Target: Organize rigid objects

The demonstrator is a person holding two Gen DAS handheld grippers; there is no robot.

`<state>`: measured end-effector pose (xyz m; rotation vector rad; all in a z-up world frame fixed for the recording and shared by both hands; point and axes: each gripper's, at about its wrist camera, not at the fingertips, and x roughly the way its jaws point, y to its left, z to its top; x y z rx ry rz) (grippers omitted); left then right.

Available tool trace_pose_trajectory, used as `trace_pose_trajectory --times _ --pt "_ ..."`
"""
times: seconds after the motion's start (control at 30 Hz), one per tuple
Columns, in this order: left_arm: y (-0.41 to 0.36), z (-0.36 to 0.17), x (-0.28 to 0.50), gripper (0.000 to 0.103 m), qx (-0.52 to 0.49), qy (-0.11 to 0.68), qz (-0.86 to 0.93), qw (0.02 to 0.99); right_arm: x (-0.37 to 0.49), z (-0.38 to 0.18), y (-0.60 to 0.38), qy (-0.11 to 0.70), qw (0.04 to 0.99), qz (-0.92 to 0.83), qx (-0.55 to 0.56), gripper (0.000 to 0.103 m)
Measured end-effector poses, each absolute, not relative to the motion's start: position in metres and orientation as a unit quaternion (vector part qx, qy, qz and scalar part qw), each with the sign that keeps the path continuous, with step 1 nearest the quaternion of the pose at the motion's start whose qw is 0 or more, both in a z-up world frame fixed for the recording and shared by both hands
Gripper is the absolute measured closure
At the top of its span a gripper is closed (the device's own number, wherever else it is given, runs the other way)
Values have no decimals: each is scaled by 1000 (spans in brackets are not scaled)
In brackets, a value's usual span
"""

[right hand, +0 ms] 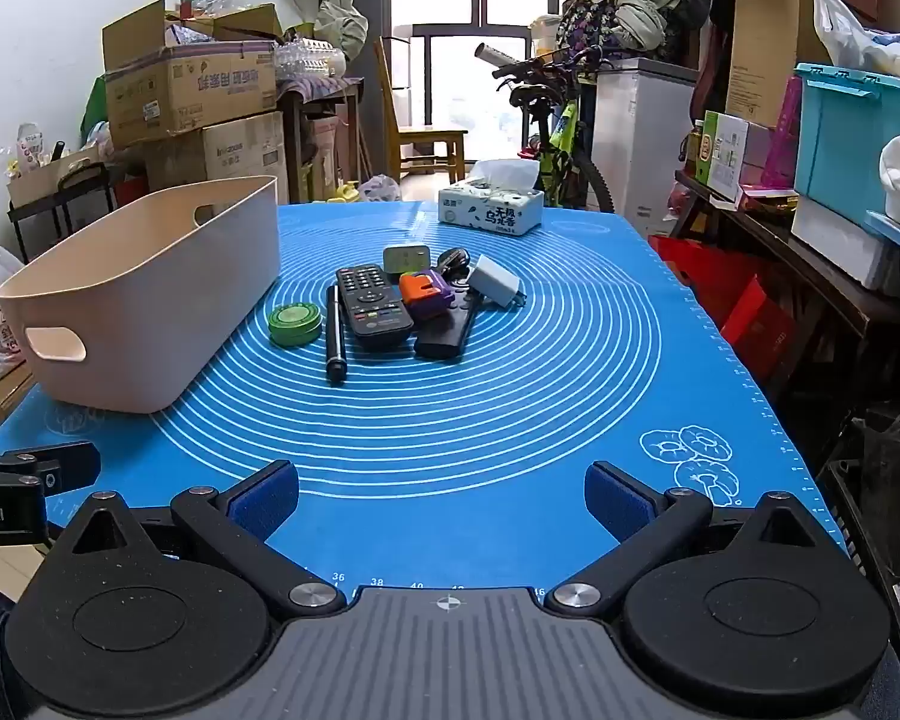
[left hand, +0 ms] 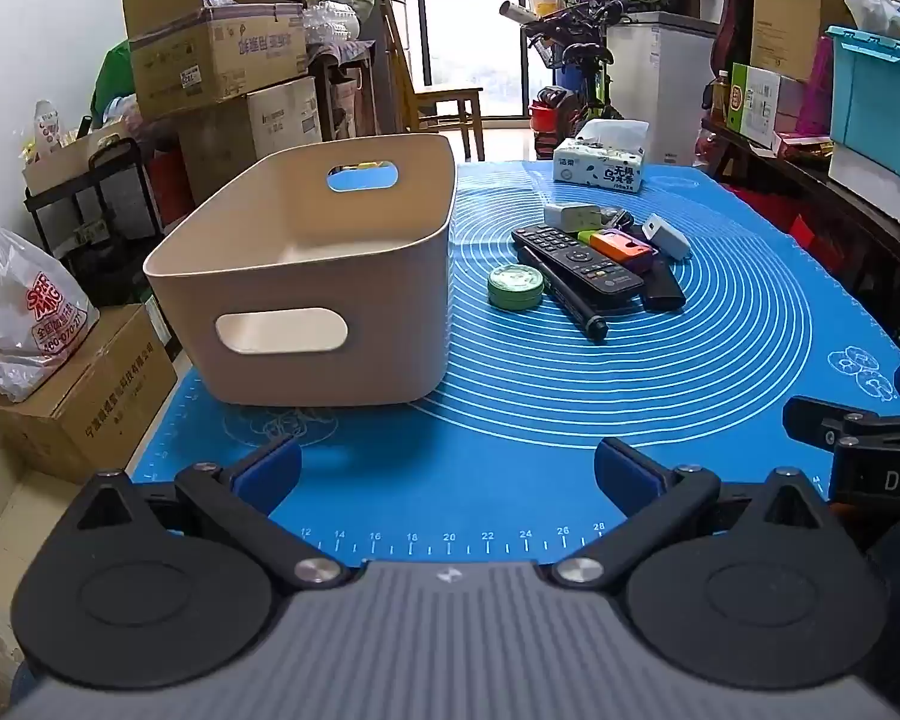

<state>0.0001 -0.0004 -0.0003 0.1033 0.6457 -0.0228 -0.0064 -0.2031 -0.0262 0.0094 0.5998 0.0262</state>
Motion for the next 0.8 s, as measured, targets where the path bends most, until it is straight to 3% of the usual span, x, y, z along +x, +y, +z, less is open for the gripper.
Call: trace_pose_trajectory --times 0.8 --pt "0 0 0 0 48 317 -13 947 -4 -27 -201 298 955 15 2 3"
